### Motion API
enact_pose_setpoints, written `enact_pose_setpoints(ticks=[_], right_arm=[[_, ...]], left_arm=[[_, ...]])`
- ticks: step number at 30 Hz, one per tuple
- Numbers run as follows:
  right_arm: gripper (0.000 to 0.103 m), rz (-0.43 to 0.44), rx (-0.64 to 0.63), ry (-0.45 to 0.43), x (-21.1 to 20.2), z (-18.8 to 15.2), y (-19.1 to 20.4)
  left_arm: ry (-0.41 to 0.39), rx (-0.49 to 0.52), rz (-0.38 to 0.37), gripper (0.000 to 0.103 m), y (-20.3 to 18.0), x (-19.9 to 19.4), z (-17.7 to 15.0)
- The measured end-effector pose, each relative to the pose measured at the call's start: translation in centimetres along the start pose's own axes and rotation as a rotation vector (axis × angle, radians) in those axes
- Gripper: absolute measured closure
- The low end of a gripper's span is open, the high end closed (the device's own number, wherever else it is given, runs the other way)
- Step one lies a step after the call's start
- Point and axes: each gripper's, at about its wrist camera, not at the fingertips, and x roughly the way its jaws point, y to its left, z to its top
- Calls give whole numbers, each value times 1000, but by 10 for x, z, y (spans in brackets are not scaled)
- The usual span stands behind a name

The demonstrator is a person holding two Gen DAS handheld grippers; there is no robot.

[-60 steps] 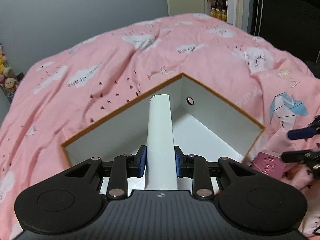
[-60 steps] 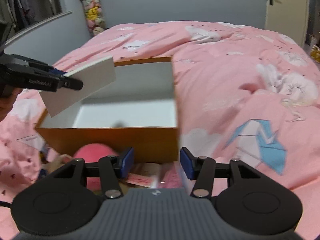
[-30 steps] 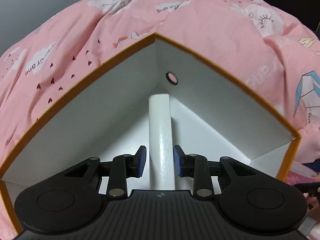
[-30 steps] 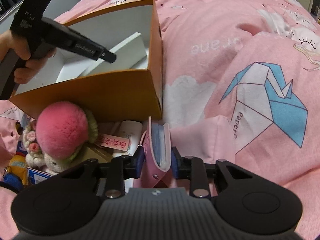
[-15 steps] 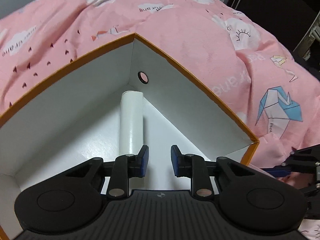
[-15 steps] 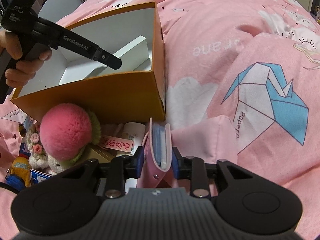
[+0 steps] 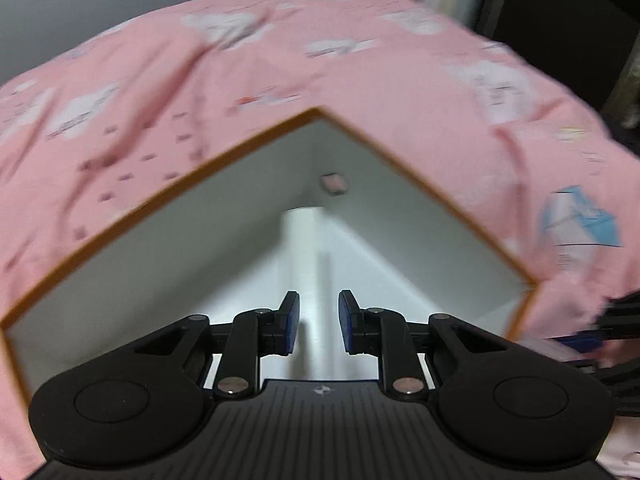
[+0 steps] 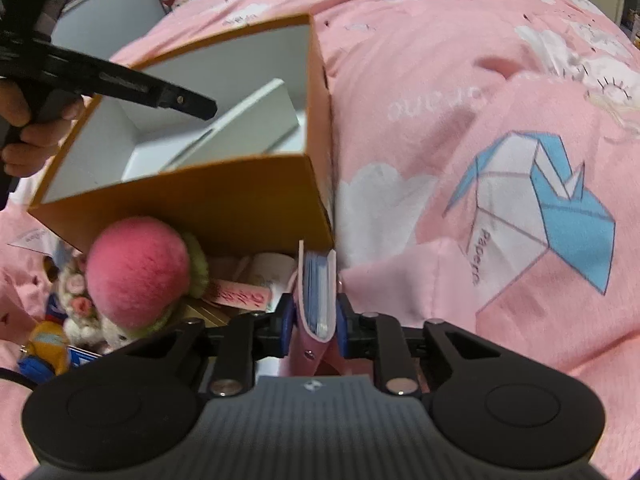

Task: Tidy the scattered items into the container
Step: 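Lower the white tube into the orange box and open the left tool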

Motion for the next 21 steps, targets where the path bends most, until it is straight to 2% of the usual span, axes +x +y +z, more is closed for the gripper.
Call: enact_pose_setpoints(ticks=[3,7,9,14,21], right_arm=[[84,-14,-44,-60,-17,8,6],[84,7,-47,-128,-45,21,6],[84,7,-47,-160,-58,28,4],[84,-51,-60,-232,-80,40,0],[84,-87,-51,-268,-85,47,-6]], left_arm=[[40,-57,20,79,20,7,-4],[84,-83,-15,79,30,15,-12],[83,-81,-27,79,30,19,-14],[96,-100,-128,80,23,24,-13],[135,-70,-129,80,12,35,-17]])
